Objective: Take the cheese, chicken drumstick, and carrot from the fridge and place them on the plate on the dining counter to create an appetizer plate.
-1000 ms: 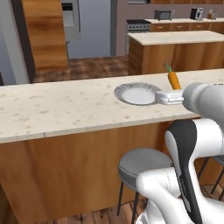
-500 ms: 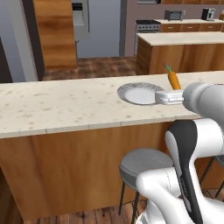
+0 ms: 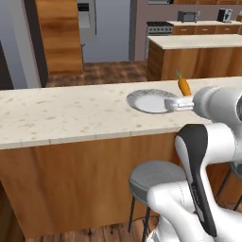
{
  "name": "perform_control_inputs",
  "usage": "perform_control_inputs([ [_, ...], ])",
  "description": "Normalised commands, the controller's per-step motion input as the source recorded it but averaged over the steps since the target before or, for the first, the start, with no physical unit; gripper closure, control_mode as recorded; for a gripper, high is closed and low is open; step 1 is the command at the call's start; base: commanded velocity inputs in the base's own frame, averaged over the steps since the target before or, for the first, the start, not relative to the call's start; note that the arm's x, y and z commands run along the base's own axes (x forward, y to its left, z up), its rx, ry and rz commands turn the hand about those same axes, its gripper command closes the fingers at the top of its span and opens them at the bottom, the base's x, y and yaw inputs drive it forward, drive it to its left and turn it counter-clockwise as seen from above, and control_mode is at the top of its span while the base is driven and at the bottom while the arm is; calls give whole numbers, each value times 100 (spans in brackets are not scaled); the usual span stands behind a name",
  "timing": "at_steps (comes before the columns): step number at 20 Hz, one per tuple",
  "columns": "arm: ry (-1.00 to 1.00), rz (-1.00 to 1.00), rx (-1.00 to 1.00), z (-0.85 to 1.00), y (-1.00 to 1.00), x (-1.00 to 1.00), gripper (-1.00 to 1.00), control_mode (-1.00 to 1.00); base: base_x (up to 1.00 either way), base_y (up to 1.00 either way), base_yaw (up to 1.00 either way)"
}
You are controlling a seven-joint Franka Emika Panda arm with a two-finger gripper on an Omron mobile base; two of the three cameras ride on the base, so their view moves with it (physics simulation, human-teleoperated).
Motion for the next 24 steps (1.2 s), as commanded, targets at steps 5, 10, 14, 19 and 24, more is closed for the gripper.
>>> perform_control_inputs([
  [5, 31, 0, 0, 0, 0, 54, 100, -100, 0, 0, 0],
  [10, 35, 0, 0, 0, -2, 52, 100, -100, 0, 0, 0],
  [14, 24, 0, 0, -1, -9, 35, 100, -100, 0, 0, 0],
  [19, 22, -1, 0, -16, -26, 20, 100, -100, 0, 0, 0],
  [24, 28, 0, 0, -22, -30, 31, 100, -100, 0, 0, 0],
])
